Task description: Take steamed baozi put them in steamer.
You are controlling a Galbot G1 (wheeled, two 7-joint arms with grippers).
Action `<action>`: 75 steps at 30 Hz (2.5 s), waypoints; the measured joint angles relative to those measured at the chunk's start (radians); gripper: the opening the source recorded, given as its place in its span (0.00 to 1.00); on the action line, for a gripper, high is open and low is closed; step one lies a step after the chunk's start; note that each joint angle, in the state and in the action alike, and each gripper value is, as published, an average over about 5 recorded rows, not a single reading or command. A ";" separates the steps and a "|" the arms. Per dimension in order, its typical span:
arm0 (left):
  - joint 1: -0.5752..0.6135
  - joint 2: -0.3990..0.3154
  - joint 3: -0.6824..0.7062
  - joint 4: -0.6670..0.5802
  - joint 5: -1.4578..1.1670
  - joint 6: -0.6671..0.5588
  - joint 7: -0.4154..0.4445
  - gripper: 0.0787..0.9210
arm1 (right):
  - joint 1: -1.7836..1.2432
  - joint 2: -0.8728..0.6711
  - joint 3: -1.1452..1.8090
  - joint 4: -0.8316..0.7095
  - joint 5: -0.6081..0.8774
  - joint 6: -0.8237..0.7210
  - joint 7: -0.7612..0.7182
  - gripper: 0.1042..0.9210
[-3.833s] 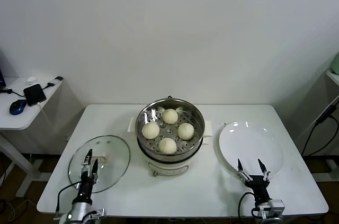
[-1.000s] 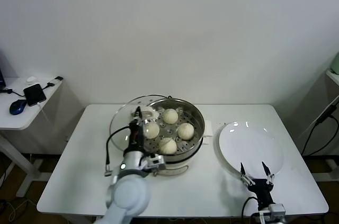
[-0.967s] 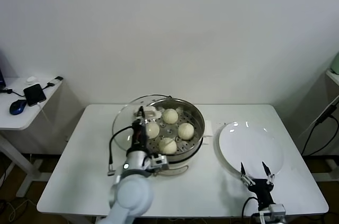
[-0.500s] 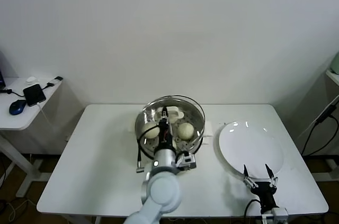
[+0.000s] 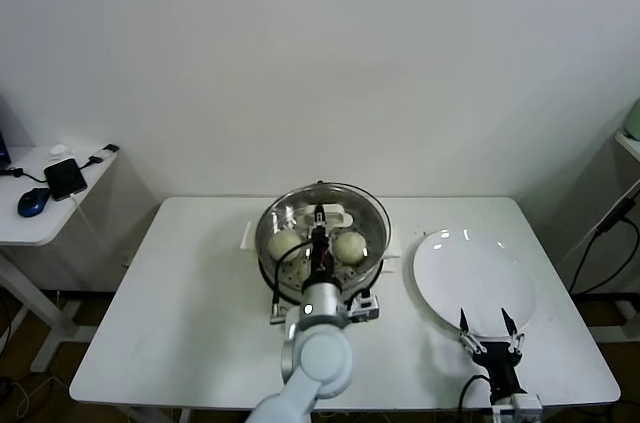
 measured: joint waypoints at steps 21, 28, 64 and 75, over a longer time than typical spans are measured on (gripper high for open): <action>-0.001 0.014 -0.018 0.057 -0.002 -0.002 -0.034 0.06 | 0.003 0.020 -0.001 -0.001 -0.025 0.018 0.003 0.88; -0.001 0.015 -0.018 0.056 -0.009 -0.008 -0.033 0.13 | 0.001 0.026 -0.003 -0.002 -0.031 0.026 0.004 0.88; 0.258 0.207 -0.482 -0.300 -1.131 -0.389 -0.284 0.88 | -0.031 -0.011 -0.061 0.052 0.034 0.094 0.025 0.88; 0.395 0.271 -0.650 -0.146 -1.660 -0.604 -0.286 0.88 | -0.033 -0.022 -0.063 0.043 0.069 0.119 0.023 0.88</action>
